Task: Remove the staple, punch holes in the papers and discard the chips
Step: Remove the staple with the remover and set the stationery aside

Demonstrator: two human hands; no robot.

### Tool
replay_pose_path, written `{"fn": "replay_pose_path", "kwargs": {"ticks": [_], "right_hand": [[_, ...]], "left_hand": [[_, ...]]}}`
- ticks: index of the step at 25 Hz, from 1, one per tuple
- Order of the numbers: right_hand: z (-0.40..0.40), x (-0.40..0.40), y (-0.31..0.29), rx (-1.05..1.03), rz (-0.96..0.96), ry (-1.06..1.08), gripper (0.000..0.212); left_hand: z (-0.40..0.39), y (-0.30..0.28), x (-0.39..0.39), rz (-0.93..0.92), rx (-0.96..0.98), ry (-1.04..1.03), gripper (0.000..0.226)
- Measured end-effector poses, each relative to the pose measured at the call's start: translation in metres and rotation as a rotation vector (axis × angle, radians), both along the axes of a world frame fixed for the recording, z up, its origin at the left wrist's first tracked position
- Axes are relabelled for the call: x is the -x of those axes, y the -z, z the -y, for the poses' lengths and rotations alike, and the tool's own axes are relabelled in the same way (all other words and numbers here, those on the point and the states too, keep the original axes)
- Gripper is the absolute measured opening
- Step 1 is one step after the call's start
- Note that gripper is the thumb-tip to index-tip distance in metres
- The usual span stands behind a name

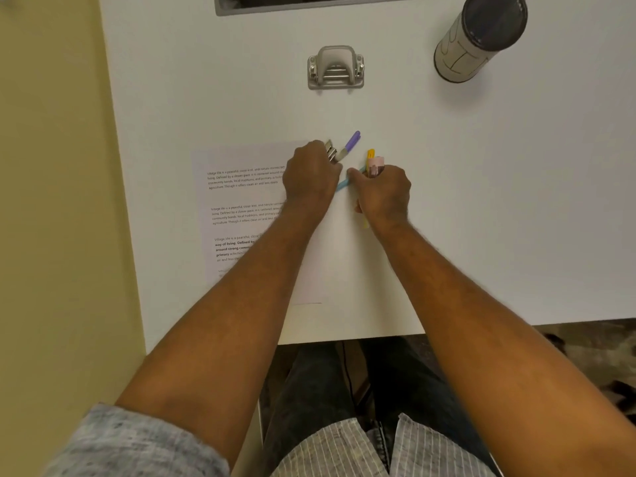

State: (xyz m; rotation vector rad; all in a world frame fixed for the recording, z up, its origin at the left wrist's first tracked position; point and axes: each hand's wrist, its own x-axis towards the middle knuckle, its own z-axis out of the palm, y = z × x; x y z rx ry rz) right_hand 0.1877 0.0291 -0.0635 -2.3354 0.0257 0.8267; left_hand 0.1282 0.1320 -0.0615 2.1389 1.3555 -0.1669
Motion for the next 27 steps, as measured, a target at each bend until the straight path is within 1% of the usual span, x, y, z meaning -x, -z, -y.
{"fn": "replay_pose_path", "kwargs": {"ticks": [2,5,7,8,10,12,14,16,19,21,22,24,27], "right_hand": [[0.000,-0.001,-0.001,0.000,-0.010,0.006,0.037],[0.002,-0.002,-0.005,-0.005,-0.024,-0.004,0.030],[0.005,-0.002,-0.010,-0.049,-0.031,-0.009,0.025],[0.007,-0.003,-0.012,-0.079,-0.035,-0.005,0.027],[0.008,-0.003,-0.019,-0.150,-0.071,0.007,0.025],[0.002,0.003,-0.030,-0.250,-0.153,0.007,0.017],[-0.013,0.013,-0.041,-0.302,-0.199,-0.069,0.009],[-0.035,0.029,-0.053,-0.327,-0.238,-0.173,0.011],[-0.072,0.060,-0.065,-0.408,-0.419,-0.252,0.013],[-0.103,0.084,-0.070,-0.451,-0.537,-0.281,0.014],[-0.118,0.093,-0.070,-0.459,-0.576,-0.287,0.014],[-0.150,0.112,-0.067,-0.454,-0.637,-0.292,0.013],[-0.197,0.138,-0.058,-0.416,-0.689,-0.311,0.016]], "left_hand": [[0.001,0.001,-0.001,0.008,0.016,-0.009,0.024],[0.003,-0.003,-0.001,0.036,0.095,-0.053,0.019],[0.006,-0.006,0.002,0.072,0.166,-0.105,0.022],[0.007,-0.009,0.004,0.102,0.212,-0.127,0.025],[0.012,-0.017,0.011,0.185,0.328,-0.179,0.022],[0.016,-0.028,0.022,0.288,0.454,-0.267,0.019],[0.015,-0.042,0.036,0.378,0.550,-0.360,0.020],[0.003,-0.056,0.057,0.433,0.553,-0.431,0.021],[-0.030,-0.071,0.094,0.481,0.514,-0.557,0.018],[-0.058,-0.078,0.123,0.521,0.510,-0.635,0.013],[-0.072,-0.080,0.134,0.532,0.511,-0.658,0.016],[-0.099,-0.078,0.155,0.537,0.506,-0.688,0.020],[-0.138,-0.066,0.178,0.510,0.487,-0.734,0.017]]}}
